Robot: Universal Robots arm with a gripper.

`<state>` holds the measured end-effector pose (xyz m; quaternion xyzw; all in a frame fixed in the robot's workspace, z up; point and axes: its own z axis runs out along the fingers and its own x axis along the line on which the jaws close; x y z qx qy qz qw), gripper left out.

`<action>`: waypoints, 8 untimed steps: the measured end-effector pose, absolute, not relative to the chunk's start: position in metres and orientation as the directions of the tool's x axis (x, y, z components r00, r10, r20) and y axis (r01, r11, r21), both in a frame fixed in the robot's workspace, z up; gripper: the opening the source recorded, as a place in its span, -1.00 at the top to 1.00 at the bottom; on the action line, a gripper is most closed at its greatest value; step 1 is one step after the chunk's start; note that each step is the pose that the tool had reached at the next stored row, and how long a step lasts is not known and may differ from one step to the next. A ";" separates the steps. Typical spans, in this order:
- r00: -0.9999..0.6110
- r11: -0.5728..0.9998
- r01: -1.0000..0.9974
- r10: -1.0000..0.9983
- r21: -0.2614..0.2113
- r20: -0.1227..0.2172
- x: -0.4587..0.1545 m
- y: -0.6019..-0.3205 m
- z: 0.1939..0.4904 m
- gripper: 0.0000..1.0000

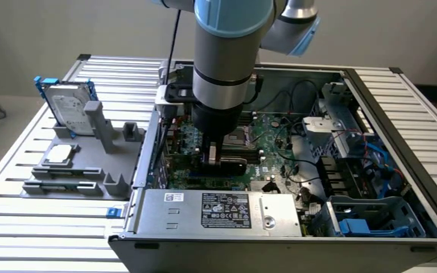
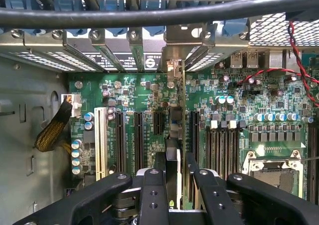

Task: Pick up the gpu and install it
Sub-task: 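Insert the gpu into the slot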

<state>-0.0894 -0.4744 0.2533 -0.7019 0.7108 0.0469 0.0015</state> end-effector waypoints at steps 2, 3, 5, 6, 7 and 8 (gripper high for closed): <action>-0.015 0.011 -0.998 -0.998 0.065 -0.068 -0.089 -0.474 0.253 0.44; -0.015 0.010 -0.998 -0.998 0.065 -0.068 -0.089 -0.474 0.253 0.33; -0.015 0.010 -0.998 -0.998 0.065 -0.069 -0.089 -0.474 0.253 0.20; -0.015 0.010 -0.998 -0.998 0.065 -0.069 -0.089 -0.474 0.253 0.08; -0.015 0.010 -0.998 -0.998 0.065 -0.069 -0.089 -0.474 0.254 -0.04; -0.015 0.010 -0.998 -0.997 0.065 -0.069 -0.089 -0.474 0.255 -0.04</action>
